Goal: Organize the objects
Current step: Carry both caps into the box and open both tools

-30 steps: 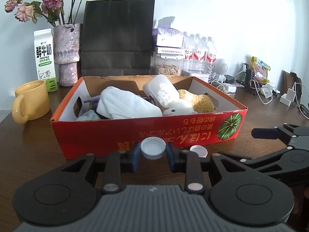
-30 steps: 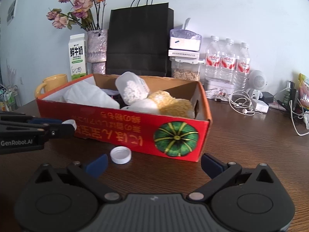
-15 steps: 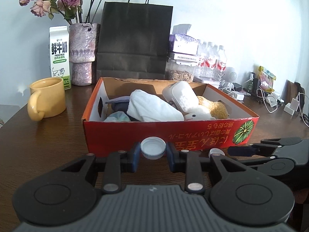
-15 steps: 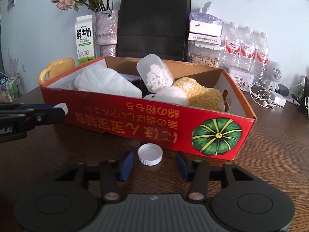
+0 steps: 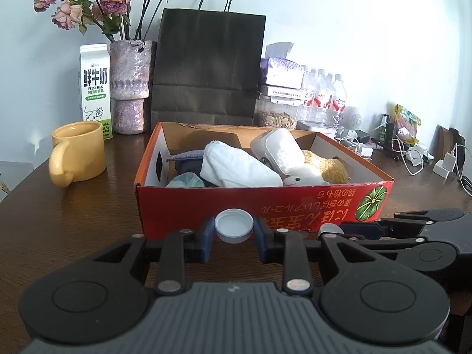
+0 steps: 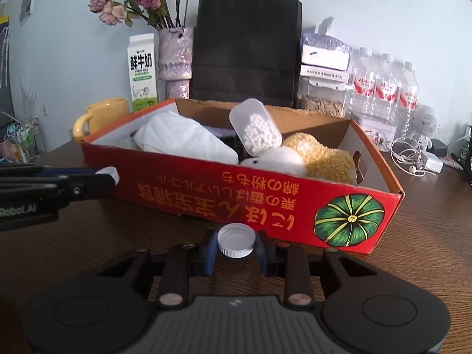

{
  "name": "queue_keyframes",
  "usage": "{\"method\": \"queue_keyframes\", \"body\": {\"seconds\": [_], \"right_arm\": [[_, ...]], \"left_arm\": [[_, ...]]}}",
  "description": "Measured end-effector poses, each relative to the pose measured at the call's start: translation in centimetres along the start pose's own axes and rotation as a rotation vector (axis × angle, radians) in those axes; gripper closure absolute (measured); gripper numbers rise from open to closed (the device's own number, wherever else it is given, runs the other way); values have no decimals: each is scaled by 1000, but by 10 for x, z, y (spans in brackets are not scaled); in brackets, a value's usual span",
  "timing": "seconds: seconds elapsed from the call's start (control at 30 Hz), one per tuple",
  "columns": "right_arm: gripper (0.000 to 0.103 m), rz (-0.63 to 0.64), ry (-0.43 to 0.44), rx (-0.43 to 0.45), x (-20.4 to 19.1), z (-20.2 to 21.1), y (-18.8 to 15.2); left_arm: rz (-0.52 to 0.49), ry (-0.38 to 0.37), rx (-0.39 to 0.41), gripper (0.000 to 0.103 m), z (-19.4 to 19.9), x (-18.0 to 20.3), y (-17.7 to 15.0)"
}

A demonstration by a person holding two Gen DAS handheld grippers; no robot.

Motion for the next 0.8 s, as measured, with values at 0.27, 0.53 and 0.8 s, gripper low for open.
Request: {"method": "queue_keyframes", "body": {"seconds": [0.27,0.53,0.8], "right_arm": [[76,43,-6,110,-9,25,18],[76,80,-16,189,-10,32,53],[76,92,-17,231,-4,19,82]], "left_arm": [[3,13,52,74,11,1,17],[2,10,130,74,12,12,53],[6,22,172,74,-5,20,81]]}}
Point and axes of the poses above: each gripper's, at about its wrist camera, not at the fingertips, and z roughly against the way its jaws point, x to its right, y to its top, the point moved 5 cm from there along -z, roughly the way its jaws point, and after that the axes turned 10 degrees about y, right-handed, at the moved point
